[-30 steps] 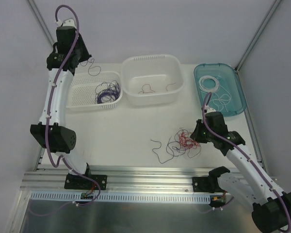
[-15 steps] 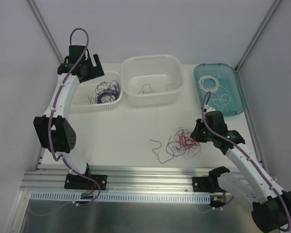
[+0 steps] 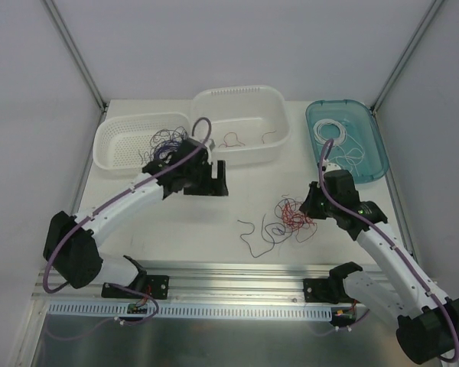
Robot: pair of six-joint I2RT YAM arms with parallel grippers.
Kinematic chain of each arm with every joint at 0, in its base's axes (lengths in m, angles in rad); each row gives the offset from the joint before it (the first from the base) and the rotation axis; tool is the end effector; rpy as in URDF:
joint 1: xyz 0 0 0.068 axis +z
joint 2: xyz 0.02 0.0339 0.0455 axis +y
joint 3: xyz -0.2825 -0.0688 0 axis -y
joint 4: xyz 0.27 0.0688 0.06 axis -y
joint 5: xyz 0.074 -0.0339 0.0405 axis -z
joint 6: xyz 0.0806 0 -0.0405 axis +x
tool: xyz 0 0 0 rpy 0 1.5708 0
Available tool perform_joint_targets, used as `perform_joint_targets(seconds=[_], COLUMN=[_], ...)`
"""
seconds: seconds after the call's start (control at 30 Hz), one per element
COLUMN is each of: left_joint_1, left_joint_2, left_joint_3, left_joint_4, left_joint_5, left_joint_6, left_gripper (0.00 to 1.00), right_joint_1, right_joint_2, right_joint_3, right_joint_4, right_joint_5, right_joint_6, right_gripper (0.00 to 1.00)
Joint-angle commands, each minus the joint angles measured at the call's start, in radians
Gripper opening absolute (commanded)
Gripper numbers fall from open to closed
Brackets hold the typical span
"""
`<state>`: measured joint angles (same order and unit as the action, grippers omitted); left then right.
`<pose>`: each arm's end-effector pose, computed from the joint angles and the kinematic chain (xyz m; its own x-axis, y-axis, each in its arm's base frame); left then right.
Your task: Untangle the cables
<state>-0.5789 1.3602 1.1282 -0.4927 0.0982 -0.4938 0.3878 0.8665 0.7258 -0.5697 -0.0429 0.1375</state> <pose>0.2911 -0.1997 0.2838 -0.7758 -0.0564 -0.6284 0.2705 0.8701 -0.4121 0.2116 0.0902 0.2496 -0.6539 -0.1192 -0.7471 -0.3213 0.9378 0.1316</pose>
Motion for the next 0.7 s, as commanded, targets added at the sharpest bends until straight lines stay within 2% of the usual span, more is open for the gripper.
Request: perform_joint_targets(seconds=[0.0, 0.07, 0.2, 0.27, 0.37, 0.67], left_joint_1=[-0.152, -0.264, -0.392, -0.420, -0.470, -0.533], left_joint_2=[0.036, 0.092, 0.187, 0.235, 0.287, 0.392], left_joint_3=[-0.065, -0.048, 0.001, 0.007, 0.005, 0.019], left_joint_4=[0.088, 0.100, 0.100, 0.098, 0.091, 0.082], left_joint_5=[-0.023, -0.075, -0.129, -0.138, -0.169, -0.232], left_joint_6=[-0.092, -0.092, -0.159, -0.254, -0.337, -0.417], left_gripper=[0.82, 0.80, 0.77, 0.70, 0.67, 0.52], right_joint_1=[-0.004, -0.004, -0.004, -0.004, -0.004, -0.004], right_joint_2=[0.006, 0.006, -0.010, -0.020, -0.035, -0.084], right_joint_3=[0.041, 0.038, 0.032, 0.029, 0.020, -0.020], right_joint_4=[0.034, 0.034, 0.031, 0.027, 0.021, 0.001], right_joint_5=[-0.015, -0.021, -0.022, -0.012, -0.011, -0.015], right_joint_6=[0.001, 0.004, 0.014, 0.020, 0.030, 0.045], right_gripper=[0.01, 0.01, 0.01, 0.01, 0.01, 0.01])
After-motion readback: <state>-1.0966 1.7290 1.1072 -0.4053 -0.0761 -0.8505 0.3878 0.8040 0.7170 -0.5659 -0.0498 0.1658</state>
